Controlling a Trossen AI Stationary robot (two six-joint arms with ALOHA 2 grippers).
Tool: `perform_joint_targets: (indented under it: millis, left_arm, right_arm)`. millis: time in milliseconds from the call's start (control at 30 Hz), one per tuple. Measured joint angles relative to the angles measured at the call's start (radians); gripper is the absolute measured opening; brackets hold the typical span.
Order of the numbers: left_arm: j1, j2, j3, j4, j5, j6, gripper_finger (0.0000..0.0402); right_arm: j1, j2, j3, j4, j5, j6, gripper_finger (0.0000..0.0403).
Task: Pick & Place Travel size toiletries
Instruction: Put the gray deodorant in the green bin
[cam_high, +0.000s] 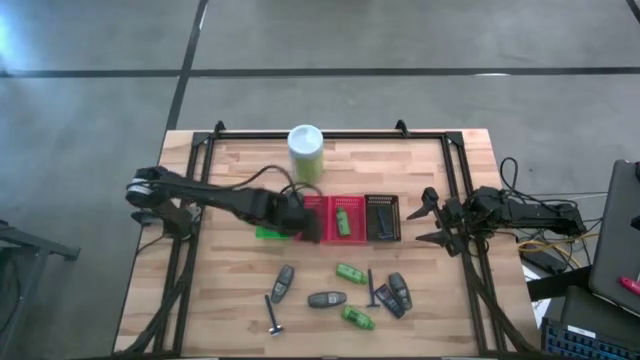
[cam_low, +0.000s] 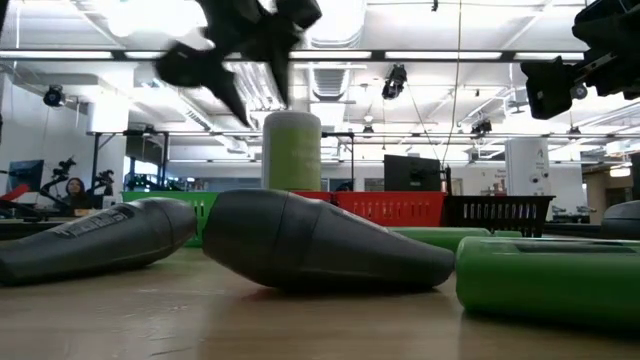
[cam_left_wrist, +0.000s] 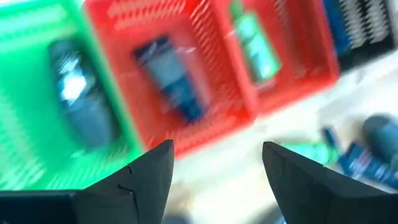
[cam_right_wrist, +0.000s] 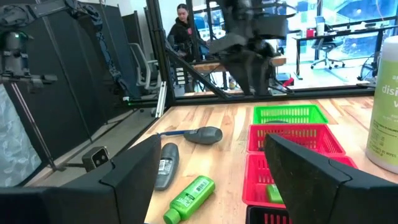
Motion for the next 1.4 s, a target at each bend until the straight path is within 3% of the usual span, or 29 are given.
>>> perform_joint_targets:
  millis: [433, 667, 1100, 1233, 1400]
  left_arm:
    - [-0.254, -0.024, -0.034, -0.037, -0.006, -0.185, 0.025]
    - [-0.278, -0.024, -0.043, -0.038, -0.095, -0.181, 0.025]
    - [-0.326, -0.024, -0.043, -0.038, -0.049, -0.194, 0.025]
    - [-0.369, -0.023, -0.043, -0.038, -0.031, -0.282, 0.025]
    - [-0.426, -0.023, -0.065, -0.039, -0.016, -0.505, 0.025]
  right_arm:
    - [0.0, 0.0, 0.0, 0.0, 0.0, 0.0, 0.0247]
    - [0.0, 0.0, 0.0, 0.0, 0.0, 0.0, 0.0232]
    - [0.0, 0.0, 0.0, 0.0, 0.0, 0.0, 0.0229]
    - [0.0, 0.0, 0.0, 0.0, 0.0, 0.0, 0.0241]
    - [0.0, 0.001, 0.0, 0.0, 0.0, 0.0, 0.0257]
